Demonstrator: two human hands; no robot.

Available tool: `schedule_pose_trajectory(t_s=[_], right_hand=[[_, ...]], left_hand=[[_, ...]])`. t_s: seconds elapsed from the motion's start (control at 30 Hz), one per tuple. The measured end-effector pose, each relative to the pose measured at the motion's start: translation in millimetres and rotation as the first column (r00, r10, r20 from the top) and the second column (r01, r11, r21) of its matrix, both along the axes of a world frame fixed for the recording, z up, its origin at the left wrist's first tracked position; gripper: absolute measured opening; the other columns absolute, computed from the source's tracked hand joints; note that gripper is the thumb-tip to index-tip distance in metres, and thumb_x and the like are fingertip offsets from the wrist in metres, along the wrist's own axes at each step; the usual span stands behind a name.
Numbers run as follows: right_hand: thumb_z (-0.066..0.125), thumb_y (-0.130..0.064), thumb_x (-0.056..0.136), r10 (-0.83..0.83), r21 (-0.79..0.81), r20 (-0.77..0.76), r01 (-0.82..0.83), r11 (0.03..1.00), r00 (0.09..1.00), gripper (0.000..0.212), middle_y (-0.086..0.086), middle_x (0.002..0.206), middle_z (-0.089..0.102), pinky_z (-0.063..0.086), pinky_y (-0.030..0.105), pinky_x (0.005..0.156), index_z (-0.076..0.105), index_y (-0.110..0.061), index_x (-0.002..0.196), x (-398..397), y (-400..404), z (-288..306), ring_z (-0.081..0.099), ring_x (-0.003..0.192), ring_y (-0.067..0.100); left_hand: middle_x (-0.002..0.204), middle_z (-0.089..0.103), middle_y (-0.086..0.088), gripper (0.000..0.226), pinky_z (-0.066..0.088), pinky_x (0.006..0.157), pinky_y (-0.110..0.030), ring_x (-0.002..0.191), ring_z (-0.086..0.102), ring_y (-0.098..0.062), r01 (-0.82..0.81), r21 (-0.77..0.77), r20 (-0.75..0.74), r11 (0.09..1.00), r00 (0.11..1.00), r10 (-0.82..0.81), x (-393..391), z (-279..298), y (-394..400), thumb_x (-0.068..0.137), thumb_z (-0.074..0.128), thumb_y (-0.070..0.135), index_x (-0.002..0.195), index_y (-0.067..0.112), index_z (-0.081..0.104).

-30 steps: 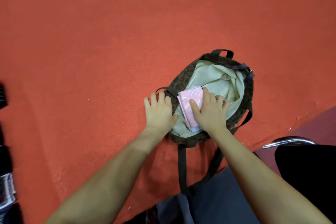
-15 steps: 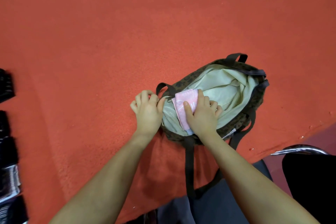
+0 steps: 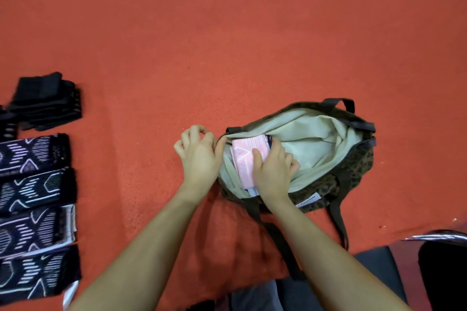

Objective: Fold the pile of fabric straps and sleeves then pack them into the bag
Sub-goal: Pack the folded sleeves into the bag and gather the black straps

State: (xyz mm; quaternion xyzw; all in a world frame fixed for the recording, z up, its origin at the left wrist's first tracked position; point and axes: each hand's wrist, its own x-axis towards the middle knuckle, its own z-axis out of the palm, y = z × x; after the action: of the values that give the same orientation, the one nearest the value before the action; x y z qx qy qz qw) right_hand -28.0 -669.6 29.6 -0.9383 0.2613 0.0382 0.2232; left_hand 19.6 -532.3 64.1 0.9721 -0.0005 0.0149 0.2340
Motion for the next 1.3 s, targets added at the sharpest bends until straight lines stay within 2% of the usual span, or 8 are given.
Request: schedule_pose_trajectory(t_s=[0.13,0.23,0.33,0.43,0.57,0.87,1.07,1.3], right_hand=[[0.047,-0.036,0.097,-0.023,-0.087,-0.005,0.023,0.996,1.0,0.049,0.01,0.121,0.057,0.02,0.041,0.091,0.042,-0.011,0.139,-1.9,-7.5,0.4,0.049,0.108,0.032],[0.043,-0.032,0.099,-0.041,-0.107,-0.036,0.037,0.994,0.998,0.046,0.011,0.118,0.058,0.024,0.042,0.088,0.041,-0.013,0.14,-2.8,-18.4,-4.0,0.05,0.104,0.034],[0.053,-0.015,0.091,-0.017,-0.196,0.041,0.025,0.98,0.999,0.045,0.015,0.115,0.06,0.04,0.045,0.083,0.049,-0.011,0.136,-7.0,-29.8,-9.1,0.056,0.096,0.038],[0.042,-0.029,0.094,0.2,-0.167,0.043,-0.191,0.967,0.979,0.051,0.005,0.146,0.042,0.03,0.046,0.099,0.037,-0.023,0.145,-12.1,-40.4,-7.7,0.042,0.129,0.028],[0.009,-0.065,0.088,0.386,-0.07,-0.094,-0.393,0.917,0.918,0.07,-0.005,0.161,0.002,-0.003,0.043,0.111,0.015,-0.035,0.151,-15.9,-42.0,-10.7,0.004,0.147,0.018],[0.007,-0.064,0.094,0.52,-0.075,-0.137,-0.532,0.844,0.843,0.067,-0.001,0.159,0.016,0.002,0.044,0.109,0.027,-0.033,0.149,-31.7,-52.1,-13.1,0.016,0.145,0.023],[-0.006,-0.056,0.086,0.522,-0.061,-0.195,-0.541,0.839,0.831,0.071,-0.006,0.16,-0.005,-0.011,0.04,0.109,0.007,-0.036,0.152,-25.0,-54.1,-1.6,-0.004,0.147,0.02],[0.023,-0.043,0.09,0.44,-0.102,-0.061,-0.444,0.89,0.896,0.06,0.003,0.151,0.037,0.015,0.045,0.103,0.043,-0.021,0.142,-8.5,-22.1,30.9,0.037,0.132,0.032]], left_hand=[[0.118,0.057,-0.018,0.033,0.034,0.085,-0.044,0.105,0.05,-0.036,0.297,0.137,0.051,0.945,0.95,-0.307,8.8,-1.5,-10.4,0.075,0.065,0.006,0.107,0.015,0.06],[0.134,0.055,-0.008,0.041,0.029,0.087,-0.04,0.116,0.049,-0.031,0.628,0.329,0.006,0.706,0.746,-0.666,21.4,-5.4,-22.7,0.084,0.043,0.019,0.119,0.02,0.063],[0.158,0.021,0.002,0.049,0.023,0.108,-0.046,0.141,0.026,-0.027,0.629,0.418,-0.248,0.656,0.773,-0.583,26.7,-5.6,-29.6,0.102,0.026,0.031,0.148,0.015,0.032],[0.16,-0.006,0.006,0.054,0.004,0.114,-0.044,0.147,0.001,-0.024,0.625,0.394,-0.369,0.674,0.779,-0.507,26.6,-13.5,-31.4,0.105,0.017,0.035,0.153,0.017,0.001],[0.16,0.006,0.004,0.061,0.002,0.113,-0.042,0.146,0.009,-0.024,0.603,0.274,-0.344,0.749,0.789,-0.509,16.4,-16.0,-30.0,0.096,0.005,0.044,0.153,0.022,0.013],[0.144,0.046,-0.009,0.049,0.041,0.094,-0.058,0.125,0.05,-0.04,0.639,0.248,-0.421,0.728,0.748,-0.513,-15.5,-16.4,-33.7,0.087,0.035,0.039,0.123,0.022,0.064],[0.16,0.008,-0.002,0.051,0.009,0.114,-0.048,0.146,0.012,-0.032,0.588,0.255,-0.386,0.768,0.79,-0.477,-18.0,-11.2,-33.7,0.101,0.022,0.039,0.15,0.026,0.027],[0.158,0.02,-0.008,0.051,0.017,0.112,-0.044,0.143,0.023,-0.03,0.456,0.195,-0.27,0.868,0.876,-0.4,-16.6,14.7,-5.7,0.099,0.029,0.032,0.149,0.019,0.031]])
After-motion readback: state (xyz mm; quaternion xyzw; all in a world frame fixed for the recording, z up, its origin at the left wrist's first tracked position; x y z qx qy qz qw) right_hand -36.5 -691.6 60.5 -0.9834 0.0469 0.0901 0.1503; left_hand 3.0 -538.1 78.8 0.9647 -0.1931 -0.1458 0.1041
